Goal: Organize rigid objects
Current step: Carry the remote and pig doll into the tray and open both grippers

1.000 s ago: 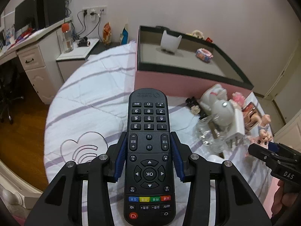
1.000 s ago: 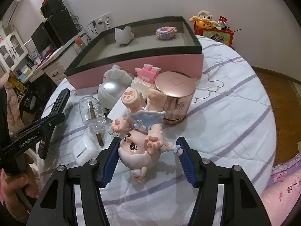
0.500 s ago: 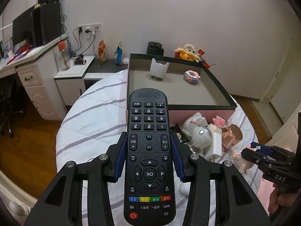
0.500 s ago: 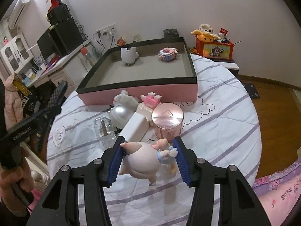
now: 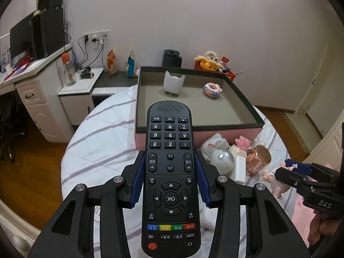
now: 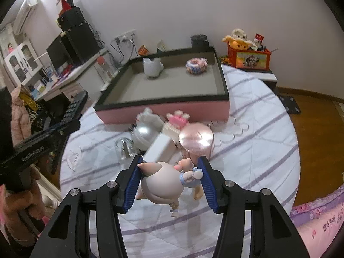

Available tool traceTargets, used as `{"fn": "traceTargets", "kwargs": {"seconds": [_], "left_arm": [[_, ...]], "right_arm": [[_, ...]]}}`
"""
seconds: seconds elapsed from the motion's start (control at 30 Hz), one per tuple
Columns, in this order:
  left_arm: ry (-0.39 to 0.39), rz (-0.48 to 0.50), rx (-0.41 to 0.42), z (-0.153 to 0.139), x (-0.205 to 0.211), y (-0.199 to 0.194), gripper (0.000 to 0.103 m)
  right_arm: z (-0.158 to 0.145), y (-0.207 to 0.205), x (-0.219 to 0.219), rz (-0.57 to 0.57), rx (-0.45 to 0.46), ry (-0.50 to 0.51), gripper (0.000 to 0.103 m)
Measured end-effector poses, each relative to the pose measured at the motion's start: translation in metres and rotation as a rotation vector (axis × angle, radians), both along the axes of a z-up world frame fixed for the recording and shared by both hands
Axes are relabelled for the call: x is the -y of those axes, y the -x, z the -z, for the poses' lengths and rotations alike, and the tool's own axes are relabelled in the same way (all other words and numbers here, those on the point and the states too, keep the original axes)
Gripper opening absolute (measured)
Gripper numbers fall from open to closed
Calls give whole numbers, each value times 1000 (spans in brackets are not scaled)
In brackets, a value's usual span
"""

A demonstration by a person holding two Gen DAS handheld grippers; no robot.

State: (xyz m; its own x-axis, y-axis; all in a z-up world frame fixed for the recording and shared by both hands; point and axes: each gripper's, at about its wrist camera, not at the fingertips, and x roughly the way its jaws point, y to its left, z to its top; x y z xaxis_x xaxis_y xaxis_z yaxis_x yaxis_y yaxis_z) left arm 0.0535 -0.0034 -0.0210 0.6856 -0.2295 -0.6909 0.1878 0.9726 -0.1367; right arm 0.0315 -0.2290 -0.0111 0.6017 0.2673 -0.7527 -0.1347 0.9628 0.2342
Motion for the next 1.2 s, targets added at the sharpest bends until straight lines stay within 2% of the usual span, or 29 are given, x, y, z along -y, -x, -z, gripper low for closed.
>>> {"fn": "traceTargets", "kwargs": {"seconds": [0.23, 0.43, 0.6, 0.8, 1.0, 1.17, 1.2], "left_arm": [[-10, 16, 44, -34, 11, -27, 44], [-17, 25, 44, -51, 28, -79, 44], [-39, 19, -25, -33, 41, -133, 44], [-65, 16, -138, 11, 51, -188, 44], [-86, 14, -210, 44, 58, -214, 44], [-114, 0, -246, 56, 61, -219, 45], [-120, -6, -248, 56, 61, -219, 49]], "right_arm": [[-50, -30, -4, -27, 103, 22, 53], [-72, -96, -4, -36, 127, 46, 53], [-54, -164, -12, -58, 62, 51, 53], [-6, -223, -14, -60, -58, 56, 53], [26, -244, -13, -49, -131, 79, 53], [27, -249, -17, -51, -134, 113, 55], [28, -248, -18, -50, -135, 126, 55]]}}
